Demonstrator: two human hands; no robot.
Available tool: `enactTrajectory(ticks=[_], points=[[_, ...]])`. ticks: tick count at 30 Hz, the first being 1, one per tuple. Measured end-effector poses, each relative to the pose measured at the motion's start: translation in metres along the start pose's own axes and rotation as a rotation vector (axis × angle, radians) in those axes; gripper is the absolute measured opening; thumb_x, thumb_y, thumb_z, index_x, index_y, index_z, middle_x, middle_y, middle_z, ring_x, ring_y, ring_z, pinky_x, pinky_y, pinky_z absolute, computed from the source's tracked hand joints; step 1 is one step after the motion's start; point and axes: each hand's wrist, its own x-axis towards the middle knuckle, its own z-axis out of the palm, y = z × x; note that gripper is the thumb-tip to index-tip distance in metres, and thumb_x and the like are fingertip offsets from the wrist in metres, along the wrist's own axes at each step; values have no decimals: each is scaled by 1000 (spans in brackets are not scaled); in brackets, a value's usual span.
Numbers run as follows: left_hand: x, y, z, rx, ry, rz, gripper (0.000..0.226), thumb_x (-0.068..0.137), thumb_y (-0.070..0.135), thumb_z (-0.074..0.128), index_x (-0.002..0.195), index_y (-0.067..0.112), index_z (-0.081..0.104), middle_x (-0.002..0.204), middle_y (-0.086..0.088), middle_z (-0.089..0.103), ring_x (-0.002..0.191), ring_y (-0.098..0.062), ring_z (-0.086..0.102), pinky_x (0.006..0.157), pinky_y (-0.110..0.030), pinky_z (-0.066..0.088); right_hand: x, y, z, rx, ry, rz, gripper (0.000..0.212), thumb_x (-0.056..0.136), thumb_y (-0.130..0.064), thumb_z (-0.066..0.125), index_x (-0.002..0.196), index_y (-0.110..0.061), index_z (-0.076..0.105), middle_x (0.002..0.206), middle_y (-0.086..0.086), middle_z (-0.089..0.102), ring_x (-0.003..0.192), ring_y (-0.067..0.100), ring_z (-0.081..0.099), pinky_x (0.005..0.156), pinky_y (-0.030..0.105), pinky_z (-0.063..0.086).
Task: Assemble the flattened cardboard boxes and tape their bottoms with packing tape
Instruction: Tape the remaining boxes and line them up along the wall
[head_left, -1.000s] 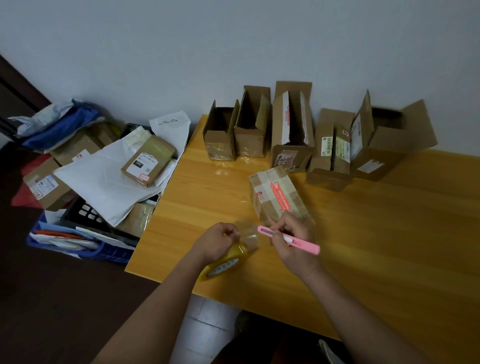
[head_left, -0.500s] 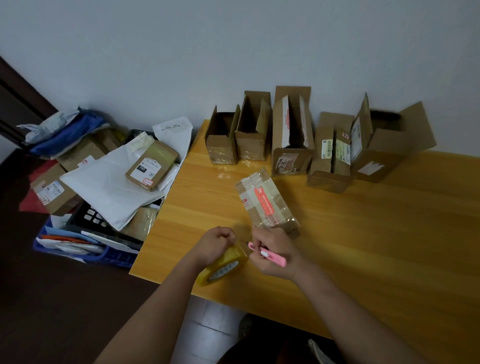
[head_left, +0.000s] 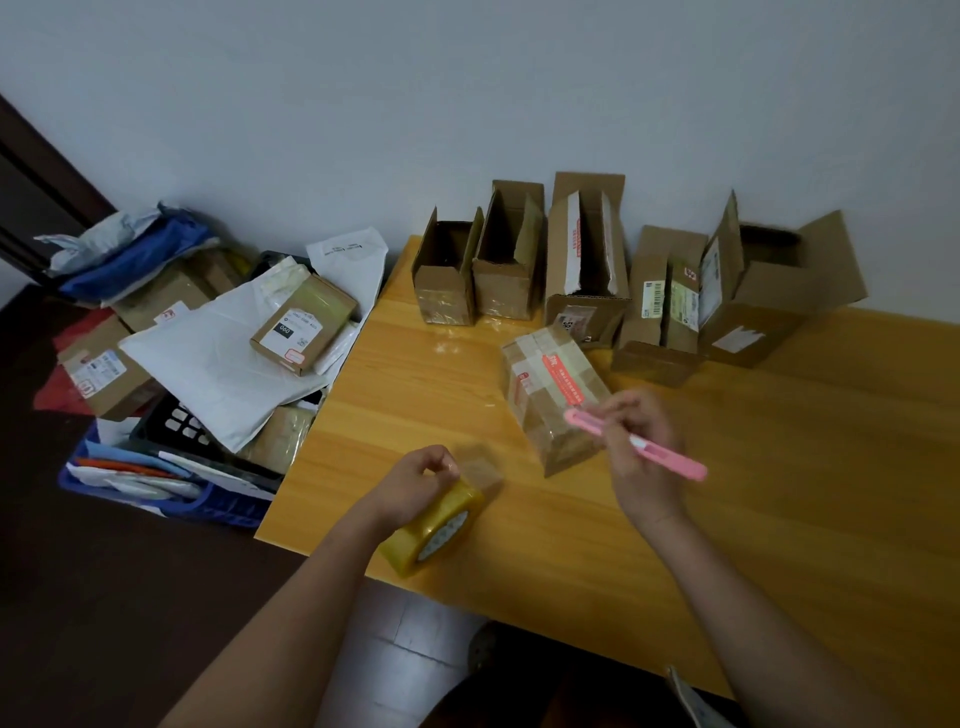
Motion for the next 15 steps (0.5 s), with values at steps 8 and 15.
enactTrajectory(ticks=[8,15], points=[[3,3,13,45,-5,108,16,98,11,53,81,11,54,85,4,51,85,-10,46,78,-25,38,-43,60,-56,-614,128,75,14,93,-20,61,103,-10,64,98,5,57,92,17,51,70,21,36],[6,-1,18,45,0,134,15,98,13,54,86,5,55,91,2,54,91,-11,48,82,-21,38,-82,103,-62,-780,-164,448,62,78,8,67,137,-3,50,119,17,52,109,33,50,90,41,45]])
